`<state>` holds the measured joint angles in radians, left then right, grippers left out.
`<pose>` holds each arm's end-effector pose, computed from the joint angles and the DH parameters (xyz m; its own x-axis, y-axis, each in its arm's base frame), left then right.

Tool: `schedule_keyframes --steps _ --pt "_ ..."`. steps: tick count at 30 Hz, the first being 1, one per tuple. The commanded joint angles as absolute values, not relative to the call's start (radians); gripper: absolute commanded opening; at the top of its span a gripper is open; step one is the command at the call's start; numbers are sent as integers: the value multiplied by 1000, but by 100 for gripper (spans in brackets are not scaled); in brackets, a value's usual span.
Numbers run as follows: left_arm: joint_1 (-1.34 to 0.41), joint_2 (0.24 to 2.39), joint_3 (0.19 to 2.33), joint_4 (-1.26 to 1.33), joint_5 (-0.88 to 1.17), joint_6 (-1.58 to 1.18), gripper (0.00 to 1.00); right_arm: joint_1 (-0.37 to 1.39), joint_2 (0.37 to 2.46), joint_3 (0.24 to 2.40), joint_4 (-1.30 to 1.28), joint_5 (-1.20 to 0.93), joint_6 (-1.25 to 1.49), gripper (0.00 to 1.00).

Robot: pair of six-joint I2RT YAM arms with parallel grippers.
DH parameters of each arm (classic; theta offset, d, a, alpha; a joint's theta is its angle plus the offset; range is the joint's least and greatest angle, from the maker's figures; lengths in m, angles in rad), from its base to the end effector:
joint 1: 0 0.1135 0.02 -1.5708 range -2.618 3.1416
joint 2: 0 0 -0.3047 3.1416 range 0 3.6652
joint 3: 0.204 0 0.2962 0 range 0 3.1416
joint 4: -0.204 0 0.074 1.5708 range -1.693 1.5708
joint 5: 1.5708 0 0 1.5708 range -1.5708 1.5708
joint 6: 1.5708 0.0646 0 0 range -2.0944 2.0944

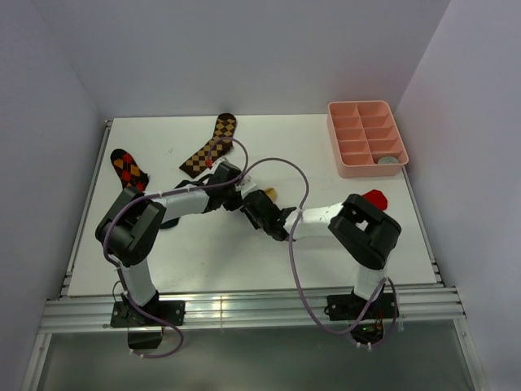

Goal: Roll the socks
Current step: Roll the sock at the center of the board.

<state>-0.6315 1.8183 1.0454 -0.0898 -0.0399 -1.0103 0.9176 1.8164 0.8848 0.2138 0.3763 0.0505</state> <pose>0.3521 -0.2543 0.1441 -0.8078 -0.4577 -0.3714 -0.2168 0.8167 -0.5348 0.2718 0.3162 0.1239 -0.4280 -0.4820 -0.7645 -0.5494 0.8104 -0.2034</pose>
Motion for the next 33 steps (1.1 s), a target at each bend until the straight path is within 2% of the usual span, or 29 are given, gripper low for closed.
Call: schedule_keyframes --steps 1,2,3,7,12,15,19,24,33 --pt "-643 1758 1016 -94 -44 -1015 24 848 1801 890 91 205 110 0" --pt "-643 1746 1011 -89 -52 -1020 30 838 1792 888 87 117 113 0" --pt "-641 1738 1002 -87 -57 -1031 41 818 1777 890 77 65 121 0" --pt "-635 1698 977 -78 -83 -1051 57 747 1750 884 86 -191 173 0" --pt "-627 1620 919 -60 -127 -1095 65 641 1782 891 143 -594 305 0" --pt "-624 1565 867 -26 -144 -1106 66 583 1856 917 199 -778 414 0" --pt "-624 1539 813 6 -112 -1108 64 523 1936 919 327 -909 563 0" --pt "-647 1560 790 46 -64 -1126 58 474 2006 911 385 -928 659 0" --pt "-664 1620 811 54 -66 -1126 56 414 2082 904 422 -956 744 0"
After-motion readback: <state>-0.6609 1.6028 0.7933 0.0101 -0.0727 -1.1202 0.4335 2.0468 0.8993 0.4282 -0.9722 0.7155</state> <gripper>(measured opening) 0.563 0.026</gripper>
